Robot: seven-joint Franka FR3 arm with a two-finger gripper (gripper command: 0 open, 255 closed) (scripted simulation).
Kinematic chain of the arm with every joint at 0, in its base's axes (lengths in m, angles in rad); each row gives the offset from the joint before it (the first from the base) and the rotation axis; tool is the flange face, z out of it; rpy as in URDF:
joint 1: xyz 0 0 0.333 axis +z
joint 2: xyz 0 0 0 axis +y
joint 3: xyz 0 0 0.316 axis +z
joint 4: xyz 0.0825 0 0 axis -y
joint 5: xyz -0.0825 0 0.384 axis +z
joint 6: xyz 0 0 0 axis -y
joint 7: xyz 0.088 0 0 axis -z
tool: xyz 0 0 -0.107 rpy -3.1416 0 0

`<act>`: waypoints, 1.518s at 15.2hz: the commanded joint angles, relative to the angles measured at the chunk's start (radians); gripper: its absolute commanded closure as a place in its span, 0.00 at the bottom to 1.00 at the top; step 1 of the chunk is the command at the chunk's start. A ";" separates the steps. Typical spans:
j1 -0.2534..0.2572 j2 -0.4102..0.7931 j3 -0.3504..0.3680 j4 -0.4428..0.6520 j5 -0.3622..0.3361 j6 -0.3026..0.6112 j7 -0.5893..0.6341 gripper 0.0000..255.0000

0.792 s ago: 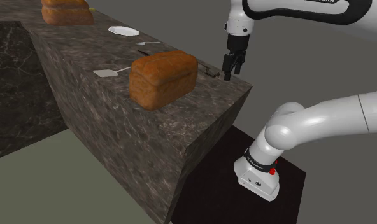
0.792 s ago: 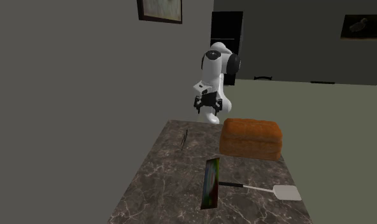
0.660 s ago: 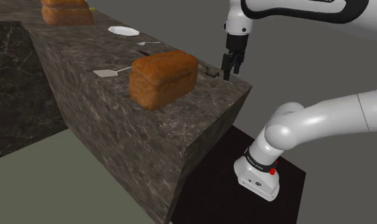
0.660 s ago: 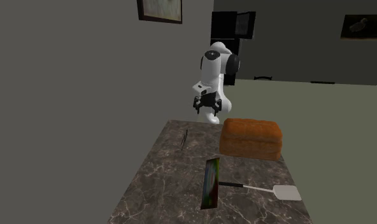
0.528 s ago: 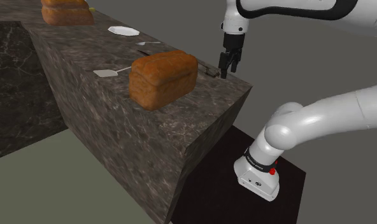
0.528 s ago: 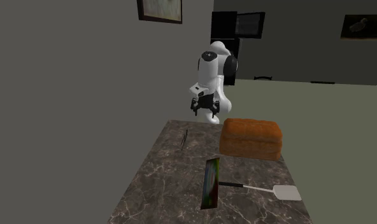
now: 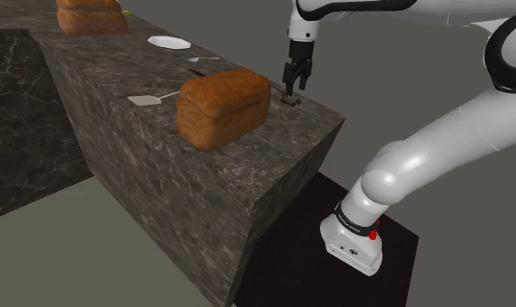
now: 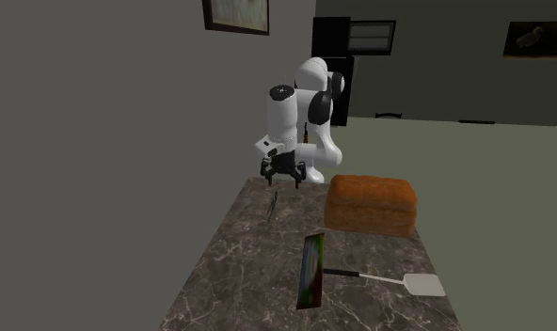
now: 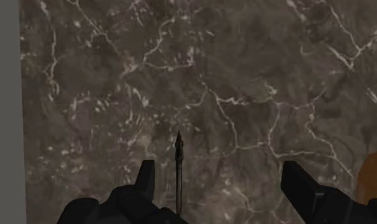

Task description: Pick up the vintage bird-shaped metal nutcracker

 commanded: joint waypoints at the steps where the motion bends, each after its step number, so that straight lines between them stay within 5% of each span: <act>1: -0.003 0.074 -0.017 0.055 0.005 0.022 -0.024 0.00; 4: -0.010 0.165 -0.038 0.132 0.016 0.039 -0.058 0.00; 13: -0.011 0.177 -0.041 0.042 0.015 0.141 -0.055 0.00; 14: -0.011 0.175 -0.040 0.040 0.015 0.142 -0.055 1.00; 23: -0.011 0.177 -0.041 0.042 0.015 0.141 -0.055 1.00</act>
